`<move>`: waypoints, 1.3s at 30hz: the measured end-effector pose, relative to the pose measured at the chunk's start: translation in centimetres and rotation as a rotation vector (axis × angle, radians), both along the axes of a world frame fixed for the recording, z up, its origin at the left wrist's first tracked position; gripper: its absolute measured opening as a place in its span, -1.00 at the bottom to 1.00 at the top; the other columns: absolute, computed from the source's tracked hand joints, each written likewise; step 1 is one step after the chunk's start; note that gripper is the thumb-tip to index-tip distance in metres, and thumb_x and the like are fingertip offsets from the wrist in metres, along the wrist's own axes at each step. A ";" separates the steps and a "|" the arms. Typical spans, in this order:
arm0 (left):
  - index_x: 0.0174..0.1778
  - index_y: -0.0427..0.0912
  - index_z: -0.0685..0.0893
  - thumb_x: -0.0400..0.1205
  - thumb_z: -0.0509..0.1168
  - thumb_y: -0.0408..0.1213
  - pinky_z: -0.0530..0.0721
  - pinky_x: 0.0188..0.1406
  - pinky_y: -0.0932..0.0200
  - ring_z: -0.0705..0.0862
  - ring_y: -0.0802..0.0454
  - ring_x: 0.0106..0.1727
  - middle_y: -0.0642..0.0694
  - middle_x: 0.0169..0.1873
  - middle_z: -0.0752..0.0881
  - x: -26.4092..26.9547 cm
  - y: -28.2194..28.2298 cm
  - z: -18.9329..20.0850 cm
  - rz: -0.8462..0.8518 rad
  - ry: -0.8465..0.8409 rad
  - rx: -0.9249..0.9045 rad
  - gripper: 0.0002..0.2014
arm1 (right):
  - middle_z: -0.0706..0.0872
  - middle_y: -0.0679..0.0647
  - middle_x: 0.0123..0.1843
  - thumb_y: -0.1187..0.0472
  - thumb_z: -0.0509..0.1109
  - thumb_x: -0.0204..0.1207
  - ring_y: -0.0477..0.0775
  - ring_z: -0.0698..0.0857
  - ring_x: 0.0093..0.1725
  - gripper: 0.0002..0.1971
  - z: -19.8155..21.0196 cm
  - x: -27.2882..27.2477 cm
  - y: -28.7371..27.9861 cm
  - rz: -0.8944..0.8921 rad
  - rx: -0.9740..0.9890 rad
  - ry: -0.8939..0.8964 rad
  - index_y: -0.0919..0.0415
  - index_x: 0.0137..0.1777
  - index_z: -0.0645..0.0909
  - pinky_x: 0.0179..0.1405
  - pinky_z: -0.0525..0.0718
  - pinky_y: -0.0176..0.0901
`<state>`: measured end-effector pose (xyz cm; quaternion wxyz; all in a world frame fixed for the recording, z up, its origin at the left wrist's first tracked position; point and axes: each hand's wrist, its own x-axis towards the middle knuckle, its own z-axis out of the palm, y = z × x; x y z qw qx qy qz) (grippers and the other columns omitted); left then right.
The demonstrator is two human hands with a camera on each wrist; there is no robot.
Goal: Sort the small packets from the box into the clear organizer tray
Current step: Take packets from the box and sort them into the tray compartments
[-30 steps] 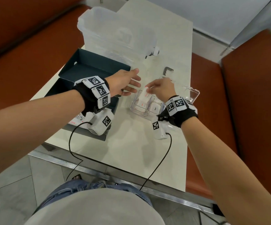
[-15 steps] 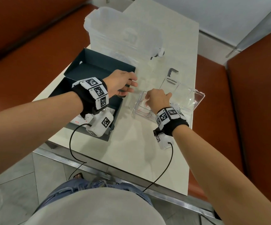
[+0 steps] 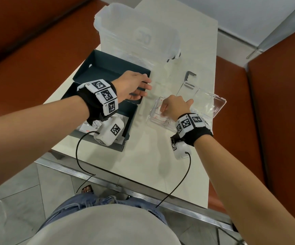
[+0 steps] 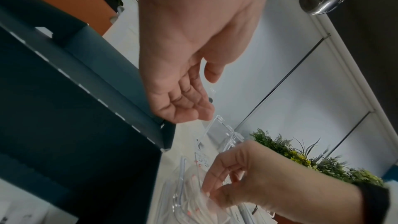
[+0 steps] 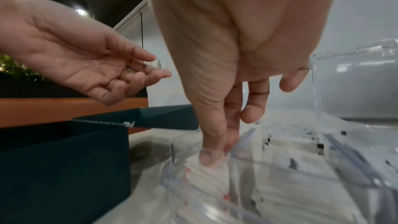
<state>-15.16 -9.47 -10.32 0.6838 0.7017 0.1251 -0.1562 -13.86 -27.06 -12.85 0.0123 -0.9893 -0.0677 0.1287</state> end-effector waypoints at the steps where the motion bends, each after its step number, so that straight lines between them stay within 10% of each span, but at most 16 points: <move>1: 0.25 -0.16 0.68 0.78 0.16 -0.13 0.69 -0.16 0.21 0.72 0.04 -0.15 -0.04 -0.03 0.79 -0.1 0.3 0.1 -0.009 -0.008 0.011 -0.72 | 0.75 -0.06 0.02 0.15 0.49 0.47 0.08 0.62 0.16 -0.90 0.4 0.0 -0.1 -0.006 0.045 -0.026 0.03 -0.04 0.71 0.32 0.22 0.20; 6: 0.28 -0.07 0.66 0.75 0.21 -0.20 0.70 -0.16 0.25 0.77 0.09 -0.06 0.01 0.04 0.79 -1.0 3.2 1.0 -0.098 -0.088 0.108 -0.77 | 0.77 0.09 0.02 0.14 0.40 0.58 0.06 0.70 0.01 -0.82 3.5 -0.5 1.3 0.037 0.429 -0.107 0.19 0.08 0.73 0.15 0.58 -0.13; 12: 0.17 -0.05 0.68 0.69 0.31 -0.24 0.65 -0.32 0.36 0.75 0.17 -0.15 0.04 -0.05 0.77 -2.5 9.6 1.2 -0.096 -0.203 0.383 -0.83 | 0.72 -0.02 -0.10 0.26 0.40 0.55 -0.14 0.63 -0.14 -0.86 4.5 -2.0 7.1 0.312 0.463 0.038 0.23 0.04 0.75 -0.22 0.46 -0.67; 20: 0.22 -0.15 0.50 0.55 0.48 -0.06 0.50 -0.21 0.06 0.58 -0.09 0.00 -0.10 -0.02 0.59 -5.1 17.2 -1.7 -0.095 -0.078 0.948 -0.56 | 0.61 0.08 0.17 0.10 0.61 0.37 0.13 0.60 0.17 -0.26 0.4 -3.8 13.8 0.531 -0.128 0.387 0.13 0.52 0.38 0.06 0.55 -0.15; 24: 0.33 -0.21 0.47 0.62 0.42 -0.15 0.72 -0.25 0.05 0.67 -0.11 -0.08 -0.20 0.08 0.60 -6.4 18.6 -3.8 -0.152 0.086 0.879 -0.56 | 0.65 0.18 0.16 0.16 0.68 0.24 0.27 0.69 0.11 -0.05 -0.8 -4.7 15.0 0.513 -0.324 0.466 0.13 0.56 0.20 0.05 0.74 0.13; 28: 0.23 -0.21 0.60 0.67 0.36 -0.21 0.70 -0.43 0.20 0.71 -0.06 -0.16 -0.12 -0.12 0.66 -6.7 19.5 -4.4 -0.187 0.123 0.715 -0.74 | 0.59 0.09 -0.25 0.24 0.53 0.38 0.11 0.64 -0.36 -0.22 -1.9 -6.3 16.1 0.525 -0.329 0.432 0.18 0.51 0.16 -0.51 0.61 -0.14; 32: 0.20 -0.16 0.59 0.64 0.39 -0.21 0.70 -0.46 0.20 0.72 -0.05 -0.15 -0.11 -0.12 0.67 -6.7 20.0 -4.2 -0.188 0.150 0.626 -0.75 | 0.62 0.31 0.21 0.36 0.45 0.47 0.29 0.68 0.09 -0.17 -2.6 -6.6 18.0 0.511 -0.223 0.479 0.21 0.64 0.05 -0.01 0.71 0.02; 39: 0.17 -0.14 0.58 0.64 0.41 -0.21 0.66 -0.55 0.21 0.71 -0.05 -0.22 -0.14 -0.15 0.68 -6.6 20.3 -4.4 -0.213 0.146 0.604 -0.76 | 0.64 0.19 0.20 0.46 0.52 0.39 0.09 0.74 -0.09 -0.15 -2.3 -4.7 19.4 0.310 0.107 0.512 0.19 0.63 0.20 -0.28 0.65 -0.34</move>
